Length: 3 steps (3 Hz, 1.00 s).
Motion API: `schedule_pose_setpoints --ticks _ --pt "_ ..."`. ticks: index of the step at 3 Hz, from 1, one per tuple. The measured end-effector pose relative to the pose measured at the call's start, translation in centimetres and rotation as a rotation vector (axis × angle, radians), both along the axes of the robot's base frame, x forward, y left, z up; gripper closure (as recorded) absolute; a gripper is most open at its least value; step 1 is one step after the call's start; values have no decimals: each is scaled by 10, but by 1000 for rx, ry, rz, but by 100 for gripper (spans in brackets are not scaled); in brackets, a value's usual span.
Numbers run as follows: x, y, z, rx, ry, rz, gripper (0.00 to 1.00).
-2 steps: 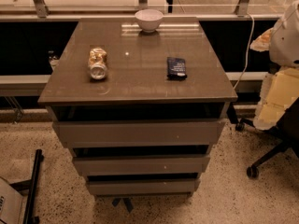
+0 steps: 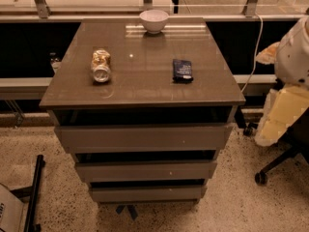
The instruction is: Open middle drawer
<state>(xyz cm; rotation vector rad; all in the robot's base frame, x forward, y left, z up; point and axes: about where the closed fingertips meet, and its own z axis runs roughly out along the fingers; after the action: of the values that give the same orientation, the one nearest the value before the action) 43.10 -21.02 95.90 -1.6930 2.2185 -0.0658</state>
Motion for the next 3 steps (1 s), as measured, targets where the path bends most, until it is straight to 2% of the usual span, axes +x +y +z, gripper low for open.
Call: schedule_pose_setpoints --ticks 1,2,3 --pt "-14 3 -41 79 1 -75 0" --pt "-15 4 -44 66 0 -73 0" --pt "-16 11 -70 3 -10 -75 0"
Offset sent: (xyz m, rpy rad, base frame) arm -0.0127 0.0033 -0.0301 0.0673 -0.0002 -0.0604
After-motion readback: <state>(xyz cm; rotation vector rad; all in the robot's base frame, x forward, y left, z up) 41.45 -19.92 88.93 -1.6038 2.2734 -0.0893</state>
